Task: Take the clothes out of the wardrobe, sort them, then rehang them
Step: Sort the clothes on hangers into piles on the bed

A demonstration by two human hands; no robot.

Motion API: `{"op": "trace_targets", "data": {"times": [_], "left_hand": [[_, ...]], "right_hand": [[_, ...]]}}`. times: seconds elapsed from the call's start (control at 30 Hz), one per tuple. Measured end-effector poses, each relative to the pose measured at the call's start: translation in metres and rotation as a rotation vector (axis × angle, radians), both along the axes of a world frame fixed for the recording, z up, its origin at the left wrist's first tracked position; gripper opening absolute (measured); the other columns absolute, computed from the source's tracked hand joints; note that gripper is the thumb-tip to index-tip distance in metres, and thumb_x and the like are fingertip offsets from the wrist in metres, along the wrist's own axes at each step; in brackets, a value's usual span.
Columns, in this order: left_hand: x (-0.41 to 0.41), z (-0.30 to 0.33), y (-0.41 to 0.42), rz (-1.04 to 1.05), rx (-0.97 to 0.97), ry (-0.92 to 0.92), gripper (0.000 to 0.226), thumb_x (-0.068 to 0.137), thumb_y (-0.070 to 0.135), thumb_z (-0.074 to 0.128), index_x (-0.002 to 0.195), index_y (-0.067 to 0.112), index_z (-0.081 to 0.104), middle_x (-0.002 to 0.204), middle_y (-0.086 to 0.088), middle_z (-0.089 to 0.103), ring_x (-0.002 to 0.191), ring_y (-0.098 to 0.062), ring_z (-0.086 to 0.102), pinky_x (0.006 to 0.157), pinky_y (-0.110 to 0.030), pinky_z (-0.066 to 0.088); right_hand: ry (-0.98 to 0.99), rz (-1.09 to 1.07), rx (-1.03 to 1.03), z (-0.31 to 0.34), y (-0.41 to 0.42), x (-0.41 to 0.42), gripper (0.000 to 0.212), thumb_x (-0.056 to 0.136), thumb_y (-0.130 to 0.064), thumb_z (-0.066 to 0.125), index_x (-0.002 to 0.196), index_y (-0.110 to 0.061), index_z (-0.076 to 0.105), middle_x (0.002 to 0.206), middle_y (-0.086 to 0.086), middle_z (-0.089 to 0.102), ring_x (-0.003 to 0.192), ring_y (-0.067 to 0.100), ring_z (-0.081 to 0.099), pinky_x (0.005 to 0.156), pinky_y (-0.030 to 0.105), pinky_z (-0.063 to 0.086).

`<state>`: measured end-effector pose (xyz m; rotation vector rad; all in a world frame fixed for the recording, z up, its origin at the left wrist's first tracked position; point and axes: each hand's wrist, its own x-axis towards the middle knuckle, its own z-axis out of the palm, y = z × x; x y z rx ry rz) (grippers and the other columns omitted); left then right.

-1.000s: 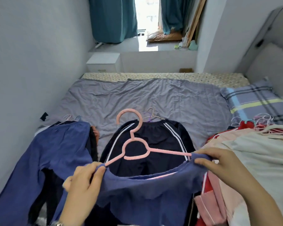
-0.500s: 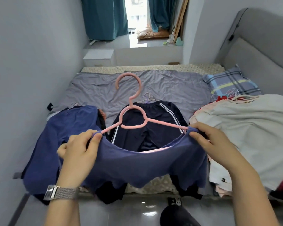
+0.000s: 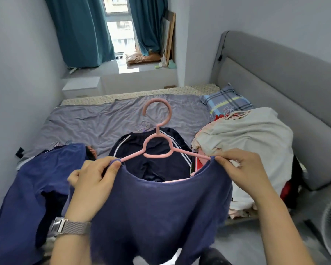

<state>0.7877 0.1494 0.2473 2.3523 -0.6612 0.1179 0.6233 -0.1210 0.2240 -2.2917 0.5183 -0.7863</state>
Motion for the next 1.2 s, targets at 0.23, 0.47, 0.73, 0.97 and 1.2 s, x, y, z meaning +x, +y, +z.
{"op": "trace_targets", "data": {"times": [0.23, 0.47, 0.73, 0.97, 1.2], "left_hand": [[-0.011, 0.004, -0.042, -0.068, -0.086, 0.046, 0.018, 0.078, 0.051, 0.031, 0.075, 0.054, 0.048, 0.069, 0.016, 0.055, 0.092, -0.009, 0.042, 0.085, -0.026, 0.013], [-0.018, -0.014, -0.054, -0.168, -0.085, 0.059, 0.026, 0.085, 0.049, 0.03, 0.083, 0.056, 0.056, 0.087, 0.029, 0.062, 0.092, 0.004, 0.048, 0.08, -0.027, 0.02], [-0.005, -0.042, -0.05, -0.108, -0.107, -0.037, 0.034, 0.088, 0.033, 0.039, 0.093, 0.022, 0.071, 0.094, 0.006, 0.069, 0.094, -0.022, 0.06, 0.081, -0.034, 0.043], [-0.016, -0.048, -0.074, -0.322, -0.08, -0.013, 0.029, 0.089, 0.05, 0.03, 0.093, 0.036, 0.055, 0.086, 0.017, 0.059, 0.086, -0.014, 0.054, 0.082, -0.042, 0.043], [-0.032, -0.054, -0.139, -0.442, 0.013, -0.09, 0.038, 0.091, 0.048, 0.029, 0.094, 0.025, 0.059, 0.082, 0.014, 0.055, 0.075, -0.016, 0.046, 0.071, -0.041, 0.044]], "right_hand": [[-0.119, -0.026, 0.101, 0.021, -0.007, -0.015, 0.031, 0.089, -0.014, 0.061, 0.081, -0.043, 0.065, 0.087, -0.03, 0.068, 0.086, -0.006, 0.062, 0.077, 0.005, 0.042], [0.106, -0.077, -0.095, 0.0, -0.033, -0.037, 0.039, 0.086, -0.05, 0.031, 0.078, -0.027, 0.062, 0.065, -0.013, 0.052, 0.071, 0.013, 0.048, 0.074, 0.039, 0.039], [0.138, -0.188, -0.039, -0.001, -0.048, -0.057, 0.022, 0.088, -0.037, 0.038, 0.078, -0.035, 0.057, 0.07, -0.015, 0.054, 0.079, 0.018, 0.051, 0.087, 0.048, 0.04], [0.141, -0.256, 0.015, -0.01, -0.058, -0.075, 0.023, 0.09, -0.038, 0.037, 0.075, -0.036, 0.054, 0.07, -0.01, 0.052, 0.079, 0.015, 0.047, 0.086, 0.043, 0.037], [0.16, -0.355, 0.064, -0.028, -0.097, -0.11, 0.028, 0.095, -0.034, 0.041, 0.085, -0.024, 0.065, 0.069, -0.01, 0.052, 0.081, 0.003, 0.047, 0.085, 0.037, 0.033]]}}
